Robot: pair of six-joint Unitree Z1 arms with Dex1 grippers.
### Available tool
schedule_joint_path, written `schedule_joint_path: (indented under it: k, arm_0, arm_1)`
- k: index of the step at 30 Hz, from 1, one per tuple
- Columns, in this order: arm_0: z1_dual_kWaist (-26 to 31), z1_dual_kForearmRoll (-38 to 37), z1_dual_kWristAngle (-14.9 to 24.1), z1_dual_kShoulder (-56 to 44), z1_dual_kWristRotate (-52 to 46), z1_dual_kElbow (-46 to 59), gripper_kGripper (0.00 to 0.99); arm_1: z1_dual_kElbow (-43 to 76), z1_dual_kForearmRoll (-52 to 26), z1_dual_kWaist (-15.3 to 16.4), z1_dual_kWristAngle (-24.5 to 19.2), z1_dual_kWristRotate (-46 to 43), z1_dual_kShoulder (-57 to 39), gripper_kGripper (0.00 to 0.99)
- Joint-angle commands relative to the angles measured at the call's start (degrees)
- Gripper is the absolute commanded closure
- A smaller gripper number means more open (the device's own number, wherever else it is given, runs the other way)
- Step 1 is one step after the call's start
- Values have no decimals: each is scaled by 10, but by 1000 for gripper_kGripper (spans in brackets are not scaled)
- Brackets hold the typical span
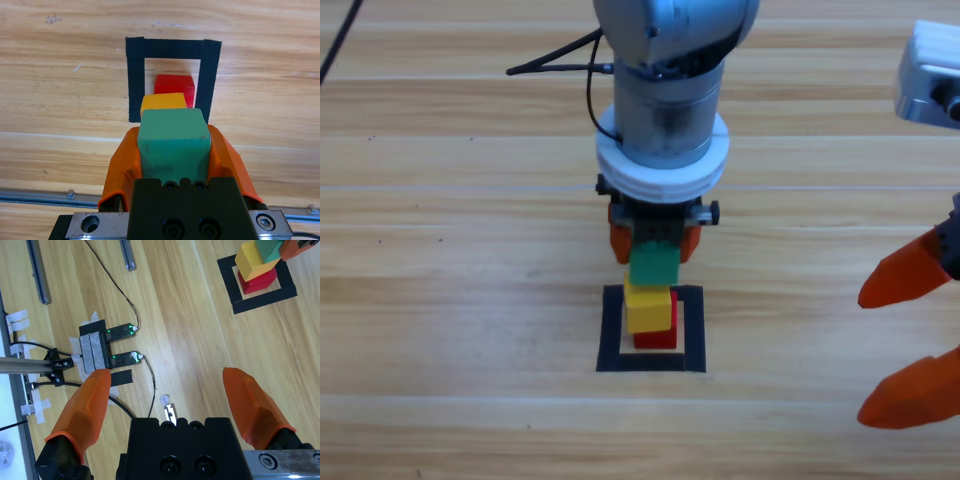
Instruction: Stack the blocks in the rectangular block: red at the bottom, yellow in the middle, green on top
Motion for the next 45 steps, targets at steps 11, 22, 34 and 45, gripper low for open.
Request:
schedule_joint_path:
  k: [11, 22, 34, 45]
  arm_0:
    - [-7, -4, 7, 22, 13, 5, 990]
    - [-7, -5, 6, 23, 12, 13, 990]
    - [-7, -8, 8, 20, 12, 14, 990]
    - [-7, -26, 8, 6, 12, 39, 990]
  arm_1:
    - [19, -18, -8, -17, -12, -24, 0]
    - [20, -19, -8, -16, -12, -23, 0]
    - [21, -19, -8, -19, -12, -23, 0]
    - [22, -19, -8, -21, -12, -22, 0]
